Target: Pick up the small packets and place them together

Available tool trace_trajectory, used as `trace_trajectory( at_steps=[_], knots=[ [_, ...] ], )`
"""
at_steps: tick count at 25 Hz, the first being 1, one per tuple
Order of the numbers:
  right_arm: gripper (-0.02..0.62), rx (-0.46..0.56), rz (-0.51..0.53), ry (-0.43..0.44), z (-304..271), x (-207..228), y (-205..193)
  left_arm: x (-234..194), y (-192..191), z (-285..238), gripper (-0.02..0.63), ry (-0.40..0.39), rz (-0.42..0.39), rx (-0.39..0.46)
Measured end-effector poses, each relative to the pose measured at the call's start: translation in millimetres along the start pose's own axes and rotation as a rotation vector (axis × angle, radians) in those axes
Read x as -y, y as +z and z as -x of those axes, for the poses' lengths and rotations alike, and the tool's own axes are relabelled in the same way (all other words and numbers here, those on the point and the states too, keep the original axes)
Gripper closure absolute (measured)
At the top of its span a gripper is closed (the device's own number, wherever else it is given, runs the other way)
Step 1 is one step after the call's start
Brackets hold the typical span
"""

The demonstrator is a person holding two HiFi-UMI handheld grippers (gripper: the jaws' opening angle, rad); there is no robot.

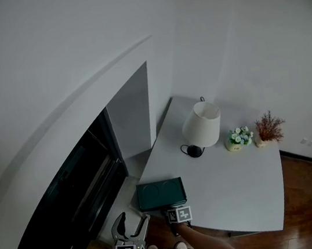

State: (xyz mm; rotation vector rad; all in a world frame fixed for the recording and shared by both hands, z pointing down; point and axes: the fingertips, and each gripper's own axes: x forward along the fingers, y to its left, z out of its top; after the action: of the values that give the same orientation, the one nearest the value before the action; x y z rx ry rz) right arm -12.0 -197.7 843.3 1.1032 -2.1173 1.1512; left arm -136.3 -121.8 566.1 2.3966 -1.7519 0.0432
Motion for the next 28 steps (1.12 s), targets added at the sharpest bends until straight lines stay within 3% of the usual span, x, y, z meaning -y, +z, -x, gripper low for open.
trace_trajectory(
  at_steps=[1, 4, 5, 12, 21, 28],
  knots=[
    [0.491, -0.002, -0.003, 0.001, -1, 2, 1, -1, -1, 1, 0.281, 0.005, 0.002, -0.003],
    [0.498, -0.021, -0.011, 0.030, -1, -1, 1, -4, -7, 4, 0.281, 0.019, 0.003, -0.018],
    [0.532, -0.025, -0.008, 0.038, 0, -4, 1, -3, -8, 4, 0.281, 0.020, 0.005, -0.022],
    [0.532, -0.096, 0.041, 0.073, 12, -12, -33, 4, -10, -2, 0.281, 0.000, 0.003, -0.030],
    [0.531, -0.181, 0.000, 0.152, 44, -26, -103, 15, -17, -12, 0.281, -0.038, 0.008, -0.048],
    [0.531, -0.180, 0.019, 0.143, 46, -25, -111, 21, -17, -10, 0.281, -0.057, 0.014, -0.049]
  ],
)
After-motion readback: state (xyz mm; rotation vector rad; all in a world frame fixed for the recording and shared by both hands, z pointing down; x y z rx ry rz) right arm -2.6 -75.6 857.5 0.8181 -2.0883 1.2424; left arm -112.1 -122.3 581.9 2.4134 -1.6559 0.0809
